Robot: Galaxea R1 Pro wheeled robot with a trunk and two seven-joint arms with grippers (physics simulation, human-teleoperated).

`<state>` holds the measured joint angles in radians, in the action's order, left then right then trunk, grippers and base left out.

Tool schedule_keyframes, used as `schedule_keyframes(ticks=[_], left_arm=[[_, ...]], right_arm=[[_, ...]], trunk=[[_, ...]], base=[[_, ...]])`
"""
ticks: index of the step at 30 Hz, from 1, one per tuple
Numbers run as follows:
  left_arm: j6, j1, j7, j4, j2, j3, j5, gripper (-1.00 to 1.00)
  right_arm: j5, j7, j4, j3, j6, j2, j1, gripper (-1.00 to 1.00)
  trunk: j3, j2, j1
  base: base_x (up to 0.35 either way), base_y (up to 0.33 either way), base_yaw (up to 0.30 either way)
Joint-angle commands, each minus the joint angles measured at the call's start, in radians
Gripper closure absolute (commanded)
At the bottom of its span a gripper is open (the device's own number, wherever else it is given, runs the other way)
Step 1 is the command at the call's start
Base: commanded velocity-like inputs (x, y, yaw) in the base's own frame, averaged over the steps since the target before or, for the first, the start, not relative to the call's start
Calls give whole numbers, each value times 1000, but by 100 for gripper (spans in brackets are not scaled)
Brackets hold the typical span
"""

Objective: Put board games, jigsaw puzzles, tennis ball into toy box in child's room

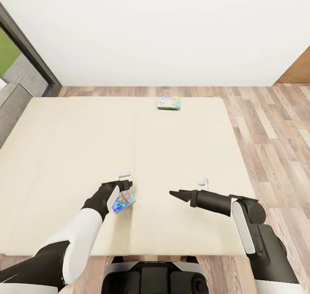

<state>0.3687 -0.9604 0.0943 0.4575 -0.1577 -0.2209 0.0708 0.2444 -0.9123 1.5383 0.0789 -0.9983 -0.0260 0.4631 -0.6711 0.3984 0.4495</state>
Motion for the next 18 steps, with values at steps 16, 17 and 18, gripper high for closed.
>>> schedule_keyframes(ticks=[16,17,18], left_arm=[[-6,-3,1,12,1,-6,82,-100],[-6,-4,1,17,2,-6,83,-100],[-7,-3,1,18,2,-6,83,-100]], right_arm=[[-2,-5,0,1,0,0,1,-100],[-2,-5,0,0,0,0,1,-100],[-2,-5,0,1,0,0,1,-100]], trunk=[[-27,2,0],[-29,2,0],[-31,2,0]], base=[[0,0,0],[0,0,0],[0,0,0]])
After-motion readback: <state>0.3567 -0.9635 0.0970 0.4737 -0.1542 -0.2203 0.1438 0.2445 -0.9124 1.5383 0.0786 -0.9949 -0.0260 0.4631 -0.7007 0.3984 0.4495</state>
